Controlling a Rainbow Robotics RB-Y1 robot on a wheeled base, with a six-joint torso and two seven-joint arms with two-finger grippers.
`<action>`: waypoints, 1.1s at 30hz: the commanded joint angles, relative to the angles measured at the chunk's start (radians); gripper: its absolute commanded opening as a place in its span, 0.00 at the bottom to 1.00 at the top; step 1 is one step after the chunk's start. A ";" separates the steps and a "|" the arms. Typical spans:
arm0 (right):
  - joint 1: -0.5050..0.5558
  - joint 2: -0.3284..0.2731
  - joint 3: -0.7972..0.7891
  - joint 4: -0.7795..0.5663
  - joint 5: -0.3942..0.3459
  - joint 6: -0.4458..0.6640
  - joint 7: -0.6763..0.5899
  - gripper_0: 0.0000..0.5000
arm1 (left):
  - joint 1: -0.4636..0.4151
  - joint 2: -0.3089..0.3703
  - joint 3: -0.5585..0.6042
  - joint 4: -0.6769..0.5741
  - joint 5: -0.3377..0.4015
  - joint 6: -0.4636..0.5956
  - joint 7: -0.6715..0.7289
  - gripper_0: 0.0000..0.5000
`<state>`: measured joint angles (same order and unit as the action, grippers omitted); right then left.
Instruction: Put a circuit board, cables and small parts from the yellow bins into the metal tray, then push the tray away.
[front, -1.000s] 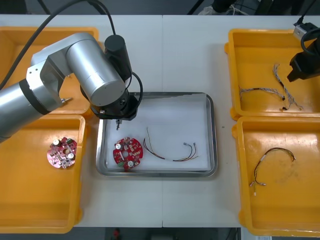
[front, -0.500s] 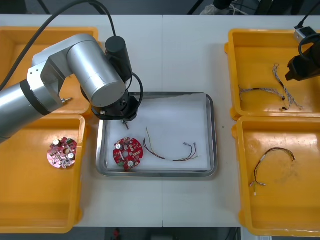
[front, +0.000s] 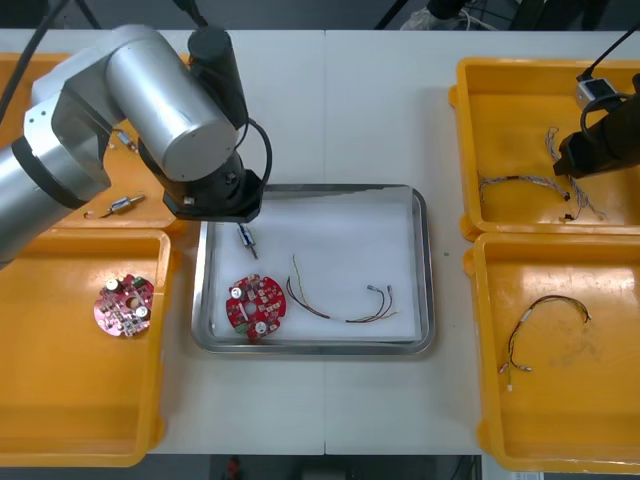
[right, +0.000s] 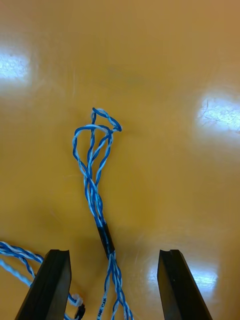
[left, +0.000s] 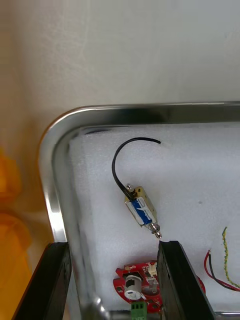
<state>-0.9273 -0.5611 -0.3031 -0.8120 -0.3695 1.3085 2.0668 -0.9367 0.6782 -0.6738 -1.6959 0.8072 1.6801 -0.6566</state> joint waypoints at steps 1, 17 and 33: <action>-0.045 -0.028 0.048 0.047 -0.003 -0.052 0.035 1.00 | -0.057 -0.012 0.097 -0.019 0.015 0.073 0.104 1.00; -0.041 -0.029 0.059 0.123 -0.006 -0.092 0.058 0.05 | -0.177 0.041 0.350 0.245 0.016 0.159 0.064 1.00; -0.038 -0.069 0.052 -0.027 -0.045 0.121 0.078 0.00 | -0.215 0.067 0.382 0.545 -0.040 -0.053 -0.058 1.00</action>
<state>-0.9546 -0.5880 -0.2670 -0.7422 -0.4149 1.3745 2.0975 -1.0949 0.7068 -0.3146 -1.1919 0.7852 1.6764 -0.6126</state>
